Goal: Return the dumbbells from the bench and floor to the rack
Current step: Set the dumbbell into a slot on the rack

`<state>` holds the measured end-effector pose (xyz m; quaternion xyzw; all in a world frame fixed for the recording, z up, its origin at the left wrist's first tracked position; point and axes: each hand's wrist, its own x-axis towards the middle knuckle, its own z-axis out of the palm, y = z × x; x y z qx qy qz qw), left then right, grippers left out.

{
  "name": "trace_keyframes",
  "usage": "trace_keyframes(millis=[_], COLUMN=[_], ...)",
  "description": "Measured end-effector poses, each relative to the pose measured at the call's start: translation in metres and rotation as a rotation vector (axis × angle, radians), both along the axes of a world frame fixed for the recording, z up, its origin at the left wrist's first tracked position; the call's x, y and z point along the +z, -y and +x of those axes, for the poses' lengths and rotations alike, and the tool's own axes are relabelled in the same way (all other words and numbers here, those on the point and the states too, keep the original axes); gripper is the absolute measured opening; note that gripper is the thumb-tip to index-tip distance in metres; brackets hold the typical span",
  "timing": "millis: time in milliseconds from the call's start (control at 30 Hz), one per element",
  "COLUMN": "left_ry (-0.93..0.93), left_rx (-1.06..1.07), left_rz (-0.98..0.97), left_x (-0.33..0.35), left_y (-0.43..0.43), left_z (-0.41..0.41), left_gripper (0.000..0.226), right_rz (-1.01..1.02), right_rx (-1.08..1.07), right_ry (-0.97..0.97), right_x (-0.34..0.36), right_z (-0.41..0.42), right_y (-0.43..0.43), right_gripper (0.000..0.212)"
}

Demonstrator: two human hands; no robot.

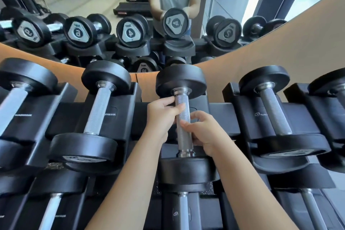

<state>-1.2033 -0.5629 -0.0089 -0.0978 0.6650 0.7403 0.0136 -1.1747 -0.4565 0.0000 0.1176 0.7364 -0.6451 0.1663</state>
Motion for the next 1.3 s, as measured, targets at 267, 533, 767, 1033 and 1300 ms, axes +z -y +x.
trace_keyframes(millis=[267, 533, 767, 1033, 1300], left_ry=[0.025, 0.006, -0.038, -0.149, -0.226], left_rx=[0.011, -0.068, -0.163, -0.157, -0.218], left_rz=[0.003, -0.082, -0.095, -0.131, -0.287], left_x=[-0.001, -0.009, -0.013, -0.015, -0.030], left_y=[-0.009, 0.004, 0.021, 0.034, 0.038], left_z=[-0.026, -0.012, 0.031, 0.077, 0.099], left_gripper=[0.035, 0.039, 0.029, 0.016, 0.057], right_rz=[-0.039, -0.091, 0.092, 0.044, 0.147], right_rx=[-0.037, -0.010, 0.038, -0.073, 0.027], right_ry=[0.006, 0.048, -0.092, -0.345, -0.519], right_x=[0.001, -0.003, -0.002, -0.016, -0.036], right_z=[-0.022, -0.034, -0.023, 0.041, 0.080], right_y=[-0.006, -0.011, -0.020, -0.035, -0.044], right_gripper=[0.019, 0.016, 0.039, 0.008, 0.036])
